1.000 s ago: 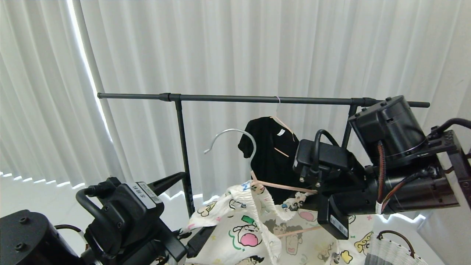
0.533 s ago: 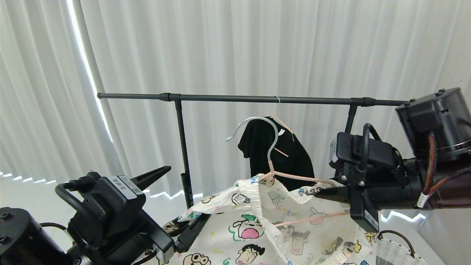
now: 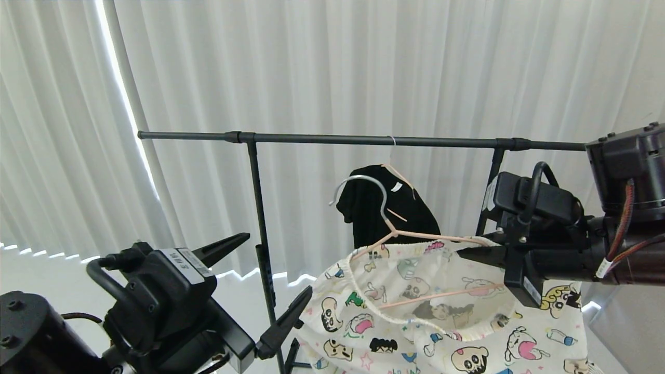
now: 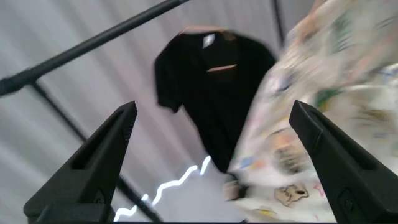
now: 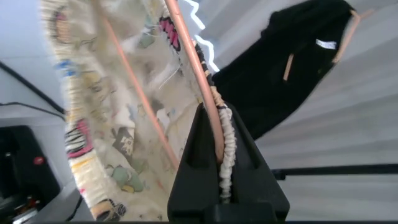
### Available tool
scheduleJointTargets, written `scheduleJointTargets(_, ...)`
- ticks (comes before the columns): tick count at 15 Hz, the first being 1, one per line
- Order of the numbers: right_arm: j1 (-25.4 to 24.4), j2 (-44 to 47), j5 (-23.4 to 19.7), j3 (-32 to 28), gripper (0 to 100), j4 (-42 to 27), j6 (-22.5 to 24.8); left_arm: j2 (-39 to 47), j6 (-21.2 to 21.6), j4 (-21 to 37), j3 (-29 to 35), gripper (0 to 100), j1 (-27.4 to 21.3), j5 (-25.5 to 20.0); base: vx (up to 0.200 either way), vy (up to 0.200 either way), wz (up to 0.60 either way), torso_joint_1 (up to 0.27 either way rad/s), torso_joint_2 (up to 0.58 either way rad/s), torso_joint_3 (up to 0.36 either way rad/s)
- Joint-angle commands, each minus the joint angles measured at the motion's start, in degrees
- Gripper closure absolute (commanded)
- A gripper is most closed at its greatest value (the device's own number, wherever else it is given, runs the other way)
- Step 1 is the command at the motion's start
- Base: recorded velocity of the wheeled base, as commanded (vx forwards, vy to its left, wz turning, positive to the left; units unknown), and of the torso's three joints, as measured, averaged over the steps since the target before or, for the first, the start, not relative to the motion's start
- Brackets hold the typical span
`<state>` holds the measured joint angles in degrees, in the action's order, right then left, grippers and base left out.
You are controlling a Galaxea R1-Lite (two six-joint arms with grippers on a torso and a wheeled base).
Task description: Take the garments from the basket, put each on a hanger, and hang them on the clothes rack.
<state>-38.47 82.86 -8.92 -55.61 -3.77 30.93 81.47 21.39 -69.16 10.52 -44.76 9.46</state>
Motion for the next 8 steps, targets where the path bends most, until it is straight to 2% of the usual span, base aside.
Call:
scheduleJointTargets(1, 0.2, 0.1, -0.2, 0.8, 100, 0.9, -0.1, 2.3, -0.3, 0.0, -1.0, 0, 0.2, 0.0, 0.0, 0.0, 0.0, 0.0, 0.0, 0.0)
scheduleJointTargets(5, 1.7, -1.3, -3.2, 2.2, 100, 4.5, -0.2, 5.0, -1.1, 0.0, -8.7, 0, 9.9, -0.1, 0.0, 0.0, 0.0, 0.0, 0.0, 0.0)
scheduleJointTargets(6, 2.2, -1.9, -3.9, 2.5, 100, 5.3, -0.2, 5.5, -2.6, 0.0, -9.6, 0, 11.6, -0.2, 0.0, 0.0, 0.0, 0.0, 0.0, 0.0)
scheduleJointTargets(8, 2.5, -3.1, -5.4, 3.2, 100, 6.1, -0.2, 5.9, -6.9, 0.0, -10.3, 0, 12.2, -0.3, 0.0, 0.0, 0.0, 0.0, 0.0, 0.0)
